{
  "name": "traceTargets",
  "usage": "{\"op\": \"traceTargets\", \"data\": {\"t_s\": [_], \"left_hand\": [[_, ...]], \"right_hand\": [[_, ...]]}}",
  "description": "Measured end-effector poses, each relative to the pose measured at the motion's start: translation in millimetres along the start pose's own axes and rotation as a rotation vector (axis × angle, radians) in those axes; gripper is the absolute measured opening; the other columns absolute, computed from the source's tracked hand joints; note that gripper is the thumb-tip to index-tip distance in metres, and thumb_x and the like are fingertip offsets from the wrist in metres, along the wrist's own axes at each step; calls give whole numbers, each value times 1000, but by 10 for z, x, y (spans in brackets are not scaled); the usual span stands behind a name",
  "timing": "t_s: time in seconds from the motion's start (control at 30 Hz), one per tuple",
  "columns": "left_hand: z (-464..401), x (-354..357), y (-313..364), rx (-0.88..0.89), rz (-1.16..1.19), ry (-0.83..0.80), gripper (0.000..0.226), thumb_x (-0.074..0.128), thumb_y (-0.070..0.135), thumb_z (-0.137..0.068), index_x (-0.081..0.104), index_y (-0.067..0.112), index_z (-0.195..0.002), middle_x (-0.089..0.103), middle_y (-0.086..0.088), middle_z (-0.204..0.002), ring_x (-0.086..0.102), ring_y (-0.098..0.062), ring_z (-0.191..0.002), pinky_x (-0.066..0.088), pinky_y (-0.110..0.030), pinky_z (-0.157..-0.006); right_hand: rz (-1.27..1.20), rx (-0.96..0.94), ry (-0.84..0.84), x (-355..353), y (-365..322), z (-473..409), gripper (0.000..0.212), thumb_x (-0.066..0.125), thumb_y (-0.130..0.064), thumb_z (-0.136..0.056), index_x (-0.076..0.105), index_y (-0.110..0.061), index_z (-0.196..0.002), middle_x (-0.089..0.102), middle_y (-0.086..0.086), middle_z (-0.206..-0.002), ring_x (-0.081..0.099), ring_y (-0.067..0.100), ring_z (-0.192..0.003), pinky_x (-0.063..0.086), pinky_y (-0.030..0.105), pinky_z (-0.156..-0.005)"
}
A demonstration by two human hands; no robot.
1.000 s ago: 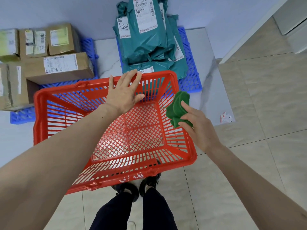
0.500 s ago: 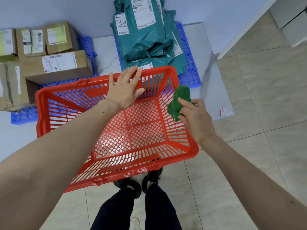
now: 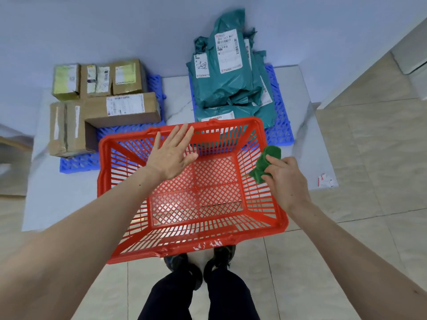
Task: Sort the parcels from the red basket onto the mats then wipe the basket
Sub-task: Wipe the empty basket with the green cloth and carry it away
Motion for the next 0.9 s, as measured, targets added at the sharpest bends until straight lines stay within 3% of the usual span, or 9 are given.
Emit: {"op": "traceTargets", "data": {"t_s": [0.07, 0.17, 0.27, 0.4, 0.53, 0.63, 0.73, 0.8, 0.9], "left_hand": [[198, -3, -240, -59, 9, 34, 75, 23, 63, -95, -4, 28, -156, -11, 8, -163, -10, -13, -150, -7, -52, -119], [502, -45, -617, -165, 26, 108, 81, 12, 72, -89, 1, 27, -155, -8, 5, -163, -12, -15, -150, -9, -50, -118], [797, -87, -975, -263, 65, 199, 83, 11, 71, -87, 3, 25, -156, -6, 4, -164, -14, -13, -149, -9, -48, -118], [1081, -65, -1354, -374, 128, 259, 83, 17, 71, -91, 3, 22, -157, -7, 3, -164, -14, -13, -149, -9, -46, -119], [1206, 3, -1572, -472, 428, 268, 81, 37, 59, -95, 3, 20, -157, -4, -2, -164, 2, -18, -151, 12, -42, -122], [1293, 39, -1613, -541, 784, 256, 75, 37, 58, -97, 5, 26, -157, 26, 3, -158, 33, -14, -141, 31, -38, -115], [1344, -16, -1532, -522, 960, 283, 57, 33, 47, -102, 18, 30, -154, 38, 15, -140, 39, 0, -126, 32, -23, -106], [1359, 20, -1555, -512, 1066, 306, 49, 30, 49, -102, 26, 37, -150, 47, 15, -138, 50, 0, -121, 38, -30, -108], [1348, 170, -1648, -484, 1174, 304, 54, 30, 67, -95, 31, 46, -145, 55, 3, -140, 56, -16, -125, 43, -47, -107]], "right_hand": [[4, -9, 64, -135, -182, -103, 18, 62, -22, -95, 74, -12, -104, 59, -5, -134, 38, 10, -103, 31, 9, -69], [-38, -32, 143, -236, -514, -271, 14, 66, -20, -92, 75, -10, -96, 65, -1, -129, 47, 24, -111, 44, 31, -78], [-178, -113, 197, -184, -958, -443, 14, 68, -18, -90, 75, -10, -99, 64, 2, -132, 50, 26, -111, 38, 25, -92], [-428, -173, 153, 96, -1712, -633, 12, 70, -17, -89, 74, -7, -94, 65, 4, -131, 56, 25, -109, 29, 15, -92], [-554, -236, 82, 490, -2456, -761, 13, 68, -20, -91, 72, -7, -93, 63, 4, -134, 56, 26, -114, 32, 20, -97], [-644, -206, 56, 774, -2830, -872, 14, 67, -21, -92, 71, -7, -94, 61, 4, -137, 56, 25, -121, 34, 22, -100], [-701, -177, 20, 1059, -3076, -931, 17, 66, -22, -92, 72, -7, -96, 59, 3, -139, 55, 22, -124, 30, 15, -96], [-711, -189, -23, 1253, -3200, -902, 17, 67, -21, -92, 73, -6, -96, 59, 4, -139, 56, 21, -124, 31, 15, -97], [-703, -213, -91, 1534, -3325, -795, 15, 68, -19, -91, 73, -6, -93, 59, 3, -140, 57, 23, -124, 37, 26, -105]]}}
Point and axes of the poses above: each hand's wrist, its own z-axis away from the middle knuckle, its own x-axis out of the palm, y = z × x, the point moved 8 cm from there along -z, towards the middle knuckle
